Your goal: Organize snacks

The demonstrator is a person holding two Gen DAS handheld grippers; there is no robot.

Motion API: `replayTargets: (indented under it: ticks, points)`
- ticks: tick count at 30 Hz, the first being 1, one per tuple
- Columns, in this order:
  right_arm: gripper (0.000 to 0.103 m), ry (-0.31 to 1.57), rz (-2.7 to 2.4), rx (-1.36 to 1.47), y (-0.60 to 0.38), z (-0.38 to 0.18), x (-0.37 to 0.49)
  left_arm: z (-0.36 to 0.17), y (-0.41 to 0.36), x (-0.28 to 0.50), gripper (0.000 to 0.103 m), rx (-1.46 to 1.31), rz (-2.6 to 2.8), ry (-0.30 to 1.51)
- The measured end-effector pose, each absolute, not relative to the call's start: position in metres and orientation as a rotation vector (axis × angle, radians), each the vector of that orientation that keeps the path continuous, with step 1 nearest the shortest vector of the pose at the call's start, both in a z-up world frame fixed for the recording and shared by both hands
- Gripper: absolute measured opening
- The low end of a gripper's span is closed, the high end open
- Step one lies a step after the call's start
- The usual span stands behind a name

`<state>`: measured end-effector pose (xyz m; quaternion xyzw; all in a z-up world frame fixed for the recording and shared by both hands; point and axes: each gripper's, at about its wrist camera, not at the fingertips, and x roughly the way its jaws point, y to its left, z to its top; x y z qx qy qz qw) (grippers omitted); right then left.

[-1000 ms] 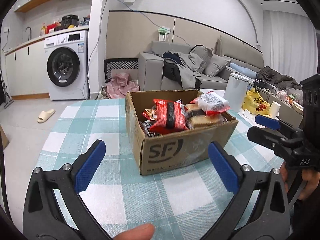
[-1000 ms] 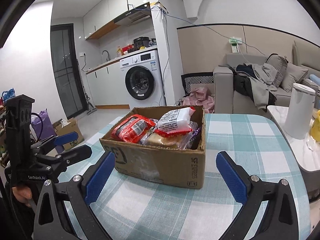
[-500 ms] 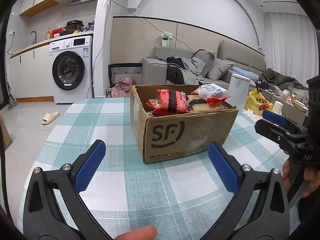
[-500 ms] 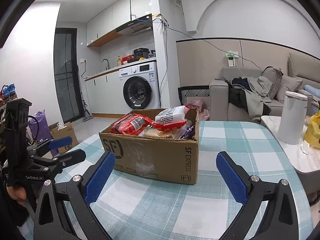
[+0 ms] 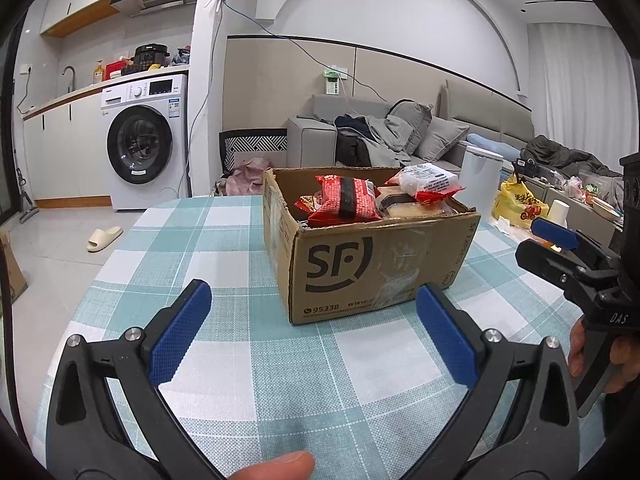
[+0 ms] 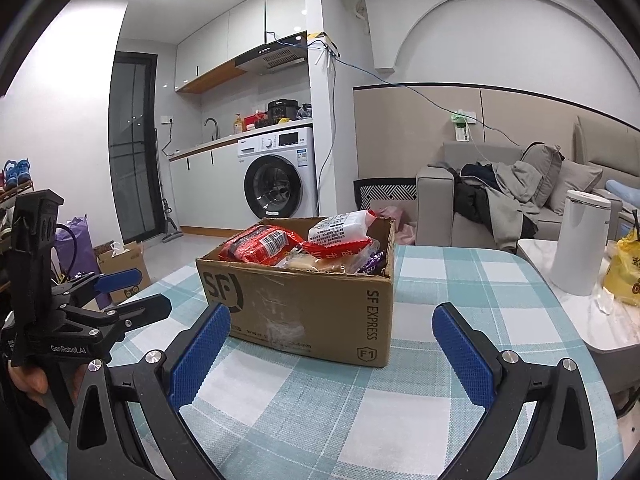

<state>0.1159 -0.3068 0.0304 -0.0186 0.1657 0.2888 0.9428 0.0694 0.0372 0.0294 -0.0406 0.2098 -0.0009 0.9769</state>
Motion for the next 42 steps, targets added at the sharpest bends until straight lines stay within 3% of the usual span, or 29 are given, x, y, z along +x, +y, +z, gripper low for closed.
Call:
replayTargets:
  ticks: [42]
  points:
    - [0.103, 0.317, 0.618, -0.040, -0.3058, 0.0276, 0.1125, 0.0251, 0.0392, 0.0720, 0.102, -0.086, -0.002, 0.436]
